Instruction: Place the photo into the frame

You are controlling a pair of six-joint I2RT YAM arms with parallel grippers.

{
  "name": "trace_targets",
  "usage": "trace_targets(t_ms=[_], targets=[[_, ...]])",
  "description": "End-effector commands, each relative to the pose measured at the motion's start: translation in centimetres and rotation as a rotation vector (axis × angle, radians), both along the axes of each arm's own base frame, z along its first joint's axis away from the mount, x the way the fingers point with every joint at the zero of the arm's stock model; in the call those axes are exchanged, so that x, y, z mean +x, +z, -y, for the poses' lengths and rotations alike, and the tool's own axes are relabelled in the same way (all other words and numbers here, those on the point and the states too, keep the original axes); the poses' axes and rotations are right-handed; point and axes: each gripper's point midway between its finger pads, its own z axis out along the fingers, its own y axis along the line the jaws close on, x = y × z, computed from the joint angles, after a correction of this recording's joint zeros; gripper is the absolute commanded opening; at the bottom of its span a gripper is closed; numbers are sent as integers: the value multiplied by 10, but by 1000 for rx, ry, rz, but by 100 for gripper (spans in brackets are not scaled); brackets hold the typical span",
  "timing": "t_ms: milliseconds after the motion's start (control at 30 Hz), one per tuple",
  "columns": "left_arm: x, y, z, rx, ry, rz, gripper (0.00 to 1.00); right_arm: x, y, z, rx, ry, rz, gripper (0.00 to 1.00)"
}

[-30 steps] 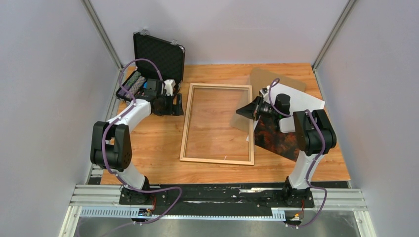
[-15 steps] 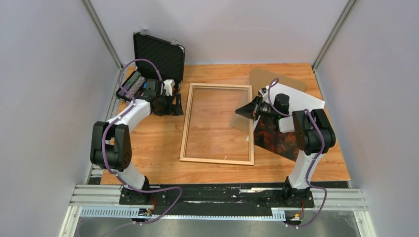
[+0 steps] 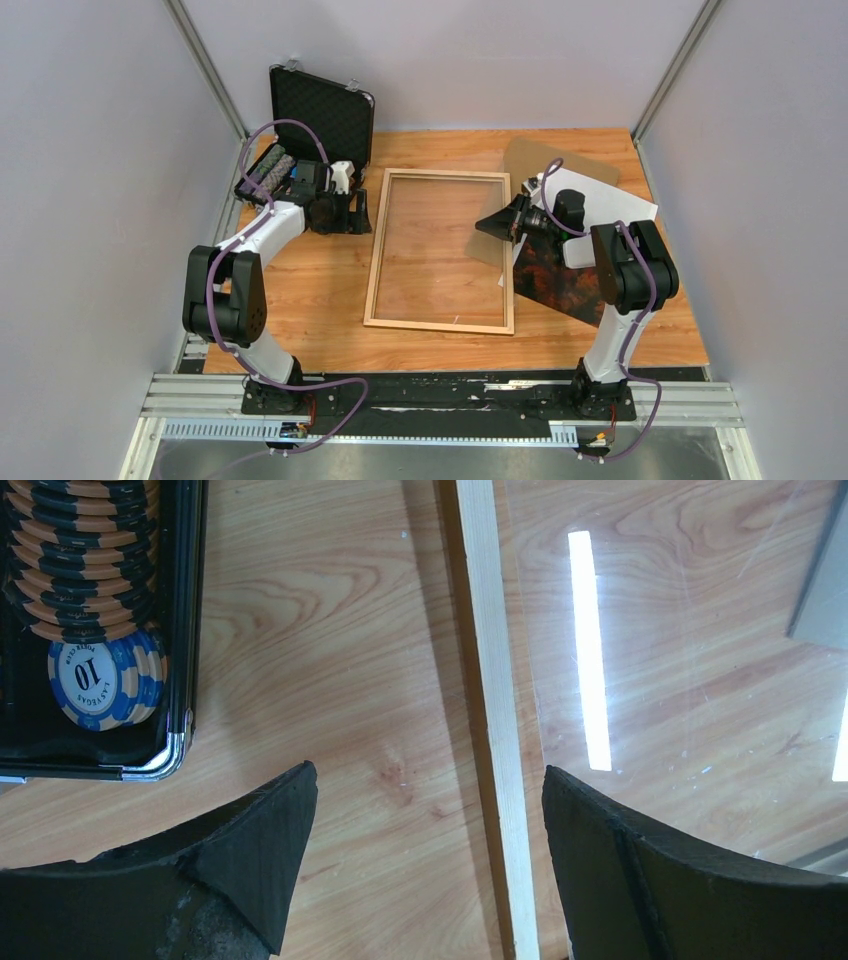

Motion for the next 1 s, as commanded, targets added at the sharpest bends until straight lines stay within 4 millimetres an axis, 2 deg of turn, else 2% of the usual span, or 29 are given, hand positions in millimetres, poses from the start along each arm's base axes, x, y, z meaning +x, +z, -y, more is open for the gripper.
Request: trace_targets(t_ms=[0, 967], targets=[[6, 5, -1, -10, -10, 38, 90, 7, 20, -3, 15, 6, 98, 0], [4, 1, 0, -17, -17, 24, 90, 12, 16, -5, 16, 8, 97, 0]])
